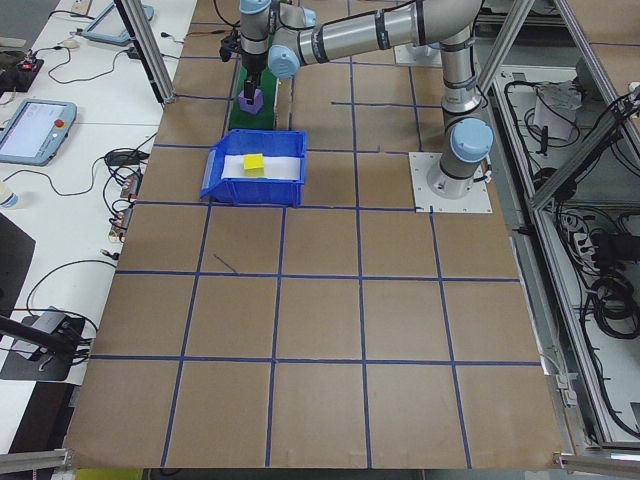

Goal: Move block left to right into plate

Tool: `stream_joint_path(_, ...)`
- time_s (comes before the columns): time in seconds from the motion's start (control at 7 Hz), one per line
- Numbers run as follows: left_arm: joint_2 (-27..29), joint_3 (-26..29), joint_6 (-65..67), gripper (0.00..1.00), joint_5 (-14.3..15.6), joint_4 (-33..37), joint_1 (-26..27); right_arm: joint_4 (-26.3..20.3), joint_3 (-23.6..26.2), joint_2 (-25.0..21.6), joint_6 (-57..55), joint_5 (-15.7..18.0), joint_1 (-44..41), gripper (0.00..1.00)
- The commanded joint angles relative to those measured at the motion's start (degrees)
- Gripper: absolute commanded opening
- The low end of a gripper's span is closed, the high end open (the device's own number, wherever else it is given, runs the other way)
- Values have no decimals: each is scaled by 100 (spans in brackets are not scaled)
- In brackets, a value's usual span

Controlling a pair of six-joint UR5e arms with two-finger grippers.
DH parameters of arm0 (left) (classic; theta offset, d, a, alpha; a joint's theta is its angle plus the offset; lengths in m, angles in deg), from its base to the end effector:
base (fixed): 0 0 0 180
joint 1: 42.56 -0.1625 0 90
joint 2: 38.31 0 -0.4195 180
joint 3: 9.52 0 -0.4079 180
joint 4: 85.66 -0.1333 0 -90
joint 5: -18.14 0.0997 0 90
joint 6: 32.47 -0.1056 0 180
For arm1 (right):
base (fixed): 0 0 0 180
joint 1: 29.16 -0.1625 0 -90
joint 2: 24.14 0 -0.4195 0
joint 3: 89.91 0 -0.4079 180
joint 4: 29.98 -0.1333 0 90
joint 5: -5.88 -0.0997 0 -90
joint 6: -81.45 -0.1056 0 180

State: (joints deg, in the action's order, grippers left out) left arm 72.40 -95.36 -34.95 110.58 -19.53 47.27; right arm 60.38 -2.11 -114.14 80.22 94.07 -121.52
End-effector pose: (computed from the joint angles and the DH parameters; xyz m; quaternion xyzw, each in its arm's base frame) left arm -0.1269 -0.6521 0.3468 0.0188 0.9976 -0.0633 0.0227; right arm 0.1576 -0.5059 0.4967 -0.0102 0.9996 -0.0218 0.0165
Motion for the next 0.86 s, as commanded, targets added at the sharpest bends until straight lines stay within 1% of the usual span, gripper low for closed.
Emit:
stream_joint_path(0.0,3,-37,3,100,107,277,-841,0,0,0,0,6,-2,100)
stream_joint_path(0.14,125,-12,98,100,64,243,-1001,0,0,0,0,6,-2,100)
stream_joint_path(0.29,344,23,291,100,46,103,-1046,0,0,0,0,6,-2,100)
stream_joint_path(0.43,537,6,388,100,-50,-64,-1072,0,0,0,0,-3,-2,100)
stream_joint_path(0.57,687,-72,520,100,-295,-109,-1072,0,0,0,0,-3,7,100)
stream_joint_path(0.71,715,-30,538,100,-288,-144,-1072,0,9,0,0,6,16,100)
